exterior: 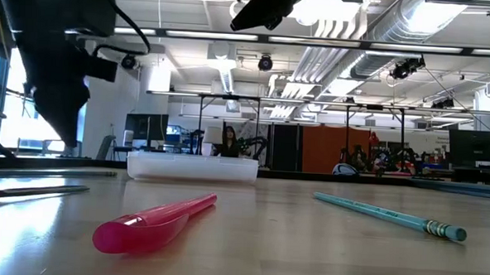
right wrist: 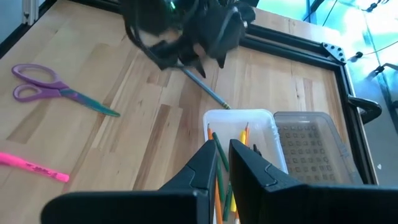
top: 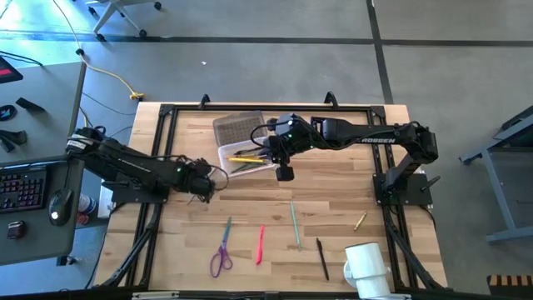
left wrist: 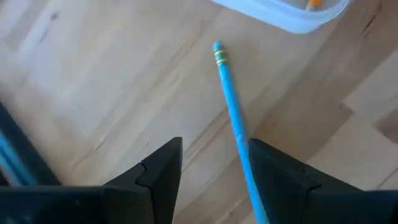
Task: Pick & place school supplies into a supply box
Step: Put the blue colored pencil into the transparent supply box
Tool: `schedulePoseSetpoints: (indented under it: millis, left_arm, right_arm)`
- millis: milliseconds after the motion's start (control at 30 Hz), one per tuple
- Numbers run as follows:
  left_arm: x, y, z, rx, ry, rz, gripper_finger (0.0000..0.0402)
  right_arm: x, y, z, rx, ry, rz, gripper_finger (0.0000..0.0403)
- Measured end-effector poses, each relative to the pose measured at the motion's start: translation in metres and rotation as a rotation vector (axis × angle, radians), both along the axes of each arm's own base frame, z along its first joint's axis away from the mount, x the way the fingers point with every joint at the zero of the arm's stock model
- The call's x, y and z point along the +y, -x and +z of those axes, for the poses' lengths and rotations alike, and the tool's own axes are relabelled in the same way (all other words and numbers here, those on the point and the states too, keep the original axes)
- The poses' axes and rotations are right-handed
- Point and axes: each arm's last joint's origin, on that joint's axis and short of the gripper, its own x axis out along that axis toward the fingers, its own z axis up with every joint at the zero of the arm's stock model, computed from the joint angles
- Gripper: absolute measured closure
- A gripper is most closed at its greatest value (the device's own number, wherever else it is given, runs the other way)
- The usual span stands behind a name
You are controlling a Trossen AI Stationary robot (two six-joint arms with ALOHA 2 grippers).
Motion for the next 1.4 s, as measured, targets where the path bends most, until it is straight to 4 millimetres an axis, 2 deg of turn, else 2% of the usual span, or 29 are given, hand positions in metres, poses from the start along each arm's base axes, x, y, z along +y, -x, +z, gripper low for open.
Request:
schedulePoseSetpoints:
  millis: [167,267,400,533,667,800,1000,1400]
  left_arm:
    - [-0.009,0.033,0.022,-0.094,-0.065,0.056,0.0181]
    - [-0.015,0.052,0.031,-0.269,-0.080,0.052,0.0181]
    - [-0.022,0.063,0.018,-0.536,-0.048,0.017,0.0181]
    - [-0.024,0.063,-0.014,-0.659,-0.017,0.009,0.0181]
    - [-0.020,0.067,-0.045,-0.667,-0.042,-0.003,0.0181]
    - [-0.014,0.070,-0.062,-0.694,-0.086,0.042,0.0181]
    - [-0.008,0.065,-0.071,-0.663,-0.152,0.016,0.0181]
    - [-0.003,0.053,-0.081,-0.612,-0.168,0.034,0.0181]
  right_arm:
    - [0.000,0.001,-0.001,0.017,-0.003,-0.001,0.0375]
    - [0.000,0.002,-0.002,0.026,-0.005,-0.001,0.0375]
    - [0.000,0.001,-0.002,0.023,-0.003,-0.001,0.0375]
    - [0.000,0.001,-0.001,0.018,-0.005,-0.002,0.0375]
    - [0.000,0.001,-0.001,0.015,-0.005,-0.002,0.0375]
    - [0.000,0.001,-0.001,0.015,-0.005,-0.002,0.0375]
    - [0.000,0.001,-0.001,0.010,-0.004,-0.001,0.0375]
    - [0.000,0.000,0.001,-0.007,0.000,0.000,0.0375]
